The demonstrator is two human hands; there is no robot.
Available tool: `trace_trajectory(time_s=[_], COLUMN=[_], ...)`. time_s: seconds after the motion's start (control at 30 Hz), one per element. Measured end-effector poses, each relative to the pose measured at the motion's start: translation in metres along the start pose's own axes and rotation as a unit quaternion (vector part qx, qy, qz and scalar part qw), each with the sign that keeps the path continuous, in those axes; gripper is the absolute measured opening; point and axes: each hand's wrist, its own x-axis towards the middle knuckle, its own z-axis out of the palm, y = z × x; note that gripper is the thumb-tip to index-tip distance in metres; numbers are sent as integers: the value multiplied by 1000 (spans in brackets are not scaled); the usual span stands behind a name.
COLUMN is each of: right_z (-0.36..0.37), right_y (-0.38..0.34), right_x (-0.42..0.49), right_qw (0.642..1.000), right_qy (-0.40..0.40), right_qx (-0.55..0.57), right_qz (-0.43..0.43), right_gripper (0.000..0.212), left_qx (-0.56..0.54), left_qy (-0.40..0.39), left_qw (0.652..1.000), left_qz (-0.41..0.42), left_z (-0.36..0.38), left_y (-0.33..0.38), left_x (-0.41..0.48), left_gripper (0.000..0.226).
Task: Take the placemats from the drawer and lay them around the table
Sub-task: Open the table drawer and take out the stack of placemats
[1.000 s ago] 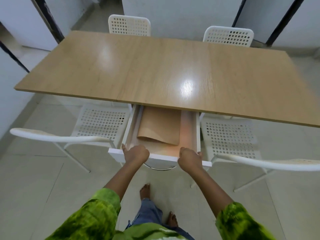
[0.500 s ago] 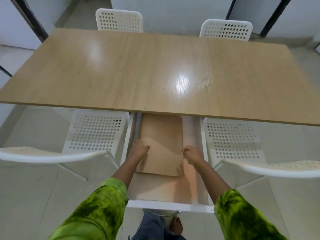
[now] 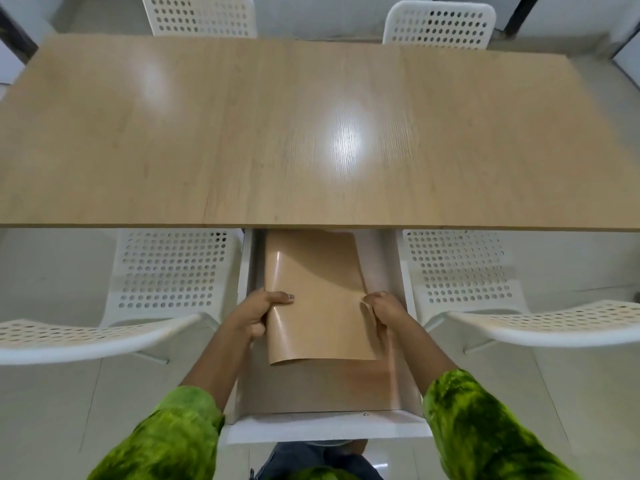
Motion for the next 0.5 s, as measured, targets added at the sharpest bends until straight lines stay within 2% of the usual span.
trace_trajectory(time_s=[0.07, 0.13, 0.2, 0.23, 0.33, 0.4, 0.47, 0.5], right_z=[-5, -11, -21, -26, -41, -53, -62, -66], right_y=[1, 4, 6, 7, 5, 1, 0, -3], right_x=[-12, -18, -23, -24, -32, -44, -51, -59], right_qw=[996, 985, 974, 970, 958, 941, 934, 932], right_qy=[-51, -115, -169, -188, -223, -261, -293, -305], right_qx=[64, 122, 144, 149, 182, 213, 204, 195], right_qz=[21, 43, 42, 38, 16, 0, -18, -30], right_gripper=[23, 22, 13, 9, 18, 15, 41, 42], left_qx=[-24, -27, -18, -14, -1, 3, 14, 19], left_qy=[-32, -38, -45, -44, -45, -54, -69, -72], left_qw=[999, 999, 999, 999, 999, 998, 997, 997], left_qz=[-12, -7, -6, -8, -20, -19, -18, -15], left_z=[-9, -17, -20, -21, -20, -15, -9, -6], left_y=[1, -1, -5, -8, -17, -25, -33, -35], left_x=[-16, -30, -44, -50, -66, -78, -88, -94], left_gripper=[55, 74, 97, 101, 105, 100, 95, 94])
